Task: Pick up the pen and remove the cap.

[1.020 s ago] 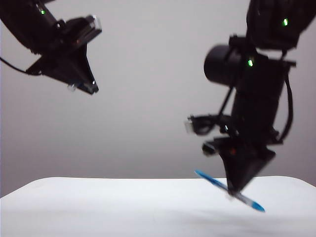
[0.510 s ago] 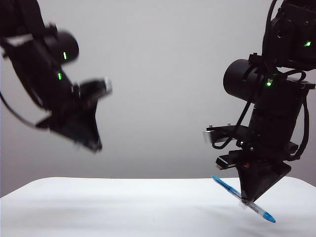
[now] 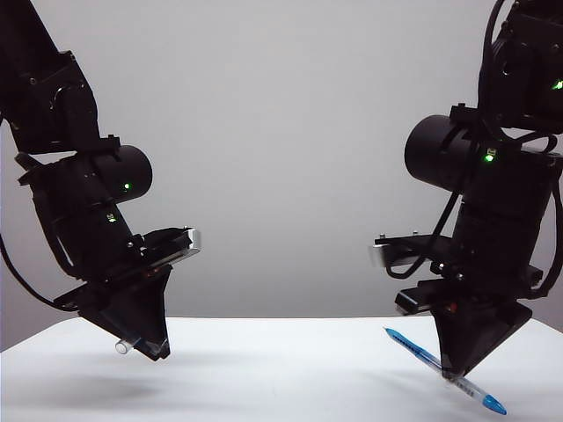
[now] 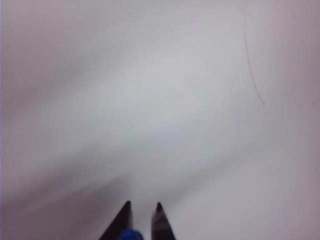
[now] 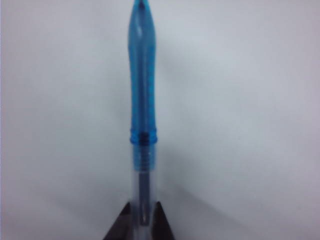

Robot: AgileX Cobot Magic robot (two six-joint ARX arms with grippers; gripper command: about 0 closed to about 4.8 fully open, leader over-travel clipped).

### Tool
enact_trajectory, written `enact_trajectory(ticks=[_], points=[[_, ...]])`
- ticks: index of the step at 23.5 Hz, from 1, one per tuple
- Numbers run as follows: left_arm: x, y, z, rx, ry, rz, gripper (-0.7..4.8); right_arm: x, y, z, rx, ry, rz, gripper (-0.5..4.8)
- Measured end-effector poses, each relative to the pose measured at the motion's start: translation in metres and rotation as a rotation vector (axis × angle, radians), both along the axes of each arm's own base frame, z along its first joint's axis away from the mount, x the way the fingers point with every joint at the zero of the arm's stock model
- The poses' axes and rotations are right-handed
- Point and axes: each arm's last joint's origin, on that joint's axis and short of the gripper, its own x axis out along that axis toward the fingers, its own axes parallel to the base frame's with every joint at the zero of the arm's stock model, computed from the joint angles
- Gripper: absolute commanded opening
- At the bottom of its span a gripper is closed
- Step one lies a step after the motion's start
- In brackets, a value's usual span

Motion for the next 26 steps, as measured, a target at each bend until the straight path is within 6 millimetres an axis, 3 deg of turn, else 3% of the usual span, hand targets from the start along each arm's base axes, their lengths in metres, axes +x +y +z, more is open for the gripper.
enact_trajectory(ticks=[10,14,18,22,26], points=[[0.001,-0.001,-0.001,-0.009,-0.008,-0.005,-0.06,0.004,-0.007,-0.02,-0.031,0.072,-0.025,0.03],[0.001,-0.001,-0.001,-0.01,-0.008,-0.004,0.11,0.005,-0.006,-0.02,-0.025,0.062,-0.025,0.97],[0.001,-0.001,-0.001,-0.011,-0.005,0.002,0.87,0.005,-0.006,-0.022,-0.026,0.063,-0.026,1.66],[0.001,-0.001,-0.001,-0.021,0.003,0.009,0.92,0.006,-0.006,-0.022,-0.025,0.062,-0.025,2.46],[0.001,-0.002,-0.001,-0.063,0.018,0.0,1.82,0.006,-0.006,-0.022,-0.025,0.062,-0.026,2.75]])
